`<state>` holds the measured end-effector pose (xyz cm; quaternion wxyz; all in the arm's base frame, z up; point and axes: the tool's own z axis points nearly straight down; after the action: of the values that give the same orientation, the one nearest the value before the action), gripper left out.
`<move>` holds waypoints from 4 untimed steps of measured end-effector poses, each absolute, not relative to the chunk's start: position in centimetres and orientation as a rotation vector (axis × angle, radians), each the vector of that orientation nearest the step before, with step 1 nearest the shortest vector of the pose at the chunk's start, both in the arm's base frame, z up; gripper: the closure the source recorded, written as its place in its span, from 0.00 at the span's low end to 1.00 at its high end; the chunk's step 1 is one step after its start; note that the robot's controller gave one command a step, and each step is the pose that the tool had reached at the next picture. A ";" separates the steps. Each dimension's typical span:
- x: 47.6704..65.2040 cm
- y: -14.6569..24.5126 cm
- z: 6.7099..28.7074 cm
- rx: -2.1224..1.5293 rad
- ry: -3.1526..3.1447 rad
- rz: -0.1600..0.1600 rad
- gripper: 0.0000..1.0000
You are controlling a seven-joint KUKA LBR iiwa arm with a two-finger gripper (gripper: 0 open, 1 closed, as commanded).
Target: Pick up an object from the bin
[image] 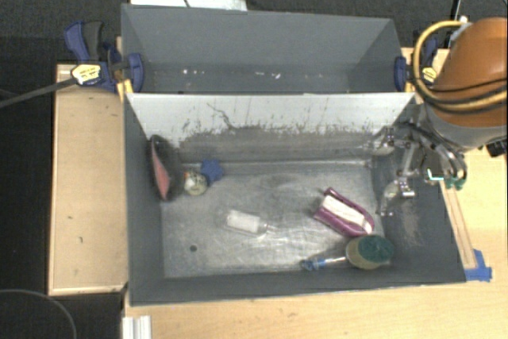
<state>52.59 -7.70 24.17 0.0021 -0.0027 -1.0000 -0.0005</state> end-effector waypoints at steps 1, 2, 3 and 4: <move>52.4 -9.8 7.3 -0.205 -3.157 -0.001 0.00; 51.7 -6.9 10.1 -0.511 -3.109 -0.002 0.00; 51.3 -6.5 10.3 -0.688 -3.072 -0.001 0.00; 50.5 -6.5 7.4 -0.937 -3.019 -0.004 0.00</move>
Offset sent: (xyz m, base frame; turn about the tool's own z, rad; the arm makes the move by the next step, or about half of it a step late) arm -0.0083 -0.0212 -0.1717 0.1225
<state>50.54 -6.51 7.39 -0.0098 -0.2965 -0.9550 -0.0013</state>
